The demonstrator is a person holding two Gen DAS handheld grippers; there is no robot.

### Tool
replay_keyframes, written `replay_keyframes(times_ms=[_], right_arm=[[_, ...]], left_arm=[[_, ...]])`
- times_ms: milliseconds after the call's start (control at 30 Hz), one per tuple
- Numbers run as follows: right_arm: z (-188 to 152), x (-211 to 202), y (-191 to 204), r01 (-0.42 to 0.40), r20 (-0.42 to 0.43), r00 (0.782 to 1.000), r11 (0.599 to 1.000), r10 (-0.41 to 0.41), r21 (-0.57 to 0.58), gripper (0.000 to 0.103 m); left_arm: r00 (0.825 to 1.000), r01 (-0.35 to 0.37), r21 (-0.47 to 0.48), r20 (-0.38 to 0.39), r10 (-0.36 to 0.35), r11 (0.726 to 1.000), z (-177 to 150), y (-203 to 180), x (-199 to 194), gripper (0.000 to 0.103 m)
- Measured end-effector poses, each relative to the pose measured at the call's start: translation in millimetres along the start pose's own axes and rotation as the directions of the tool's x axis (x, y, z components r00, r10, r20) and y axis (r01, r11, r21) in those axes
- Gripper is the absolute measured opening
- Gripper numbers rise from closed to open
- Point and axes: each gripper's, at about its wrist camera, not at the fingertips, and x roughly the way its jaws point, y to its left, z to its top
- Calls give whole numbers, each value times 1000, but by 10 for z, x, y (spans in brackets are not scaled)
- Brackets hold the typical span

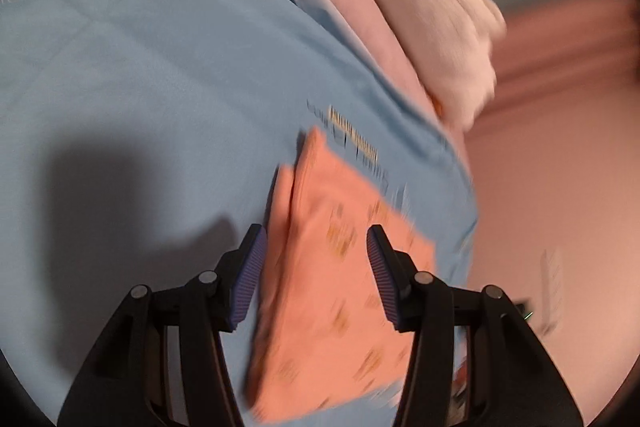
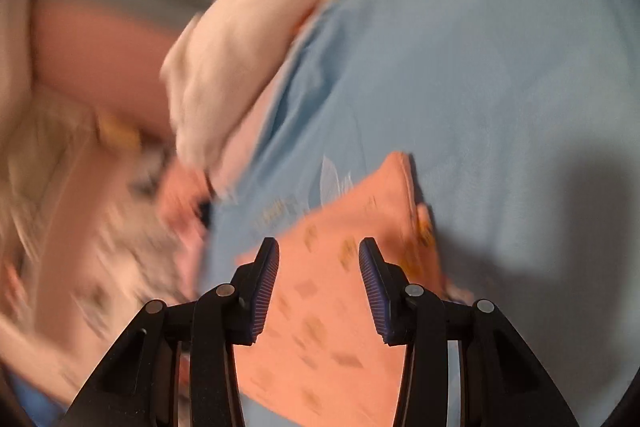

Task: Fold small clothes
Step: 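Fold the hem up toward the collar with both grippers and release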

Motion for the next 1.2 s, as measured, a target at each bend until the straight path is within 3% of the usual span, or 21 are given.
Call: replay_keyframes(times_ms=[100, 300, 467, 667, 733, 967, 1067, 1200], right_arm=[[-278, -121, 132, 92, -22, 995, 985, -96, -146, 44], [-590, -261, 106, 138, -53, 987, 976, -149, -169, 44], [-706, -149, 193, 151, -96, 980, 969, -172, -196, 44], [-804, 3, 240, 174, -131, 968, 950, -212, -258, 30], [-804, -18, 275, 153, -116, 975, 952, -189, -264, 22], [-816, -30, 265, 131, -108, 981, 955, -164, -266, 22], [-817, 76, 225, 138, -149, 972, 958, -179, -253, 22], [-814, 190, 220, 151, -176, 964, 953, -202, -264, 22]], left_arm=[[999, -32, 92, -39, 35, 995, -285, -10, -24, 49], [993, 11, 151, -120, 7, 989, -708, 2, 22, 45], [990, 51, 166, -136, -28, 985, -764, -60, 41, 44], [988, 63, 173, -147, -38, 983, -767, -143, 13, 13], [989, 73, 169, -142, -49, 983, -739, -163, -27, 13], [989, 76, 165, -135, -54, 983, -698, -150, -7, 15], [985, 70, 136, -165, -47, 988, -690, -107, 107, 31], [981, 27, 144, -195, 2, 989, -711, -84, 265, 26]])
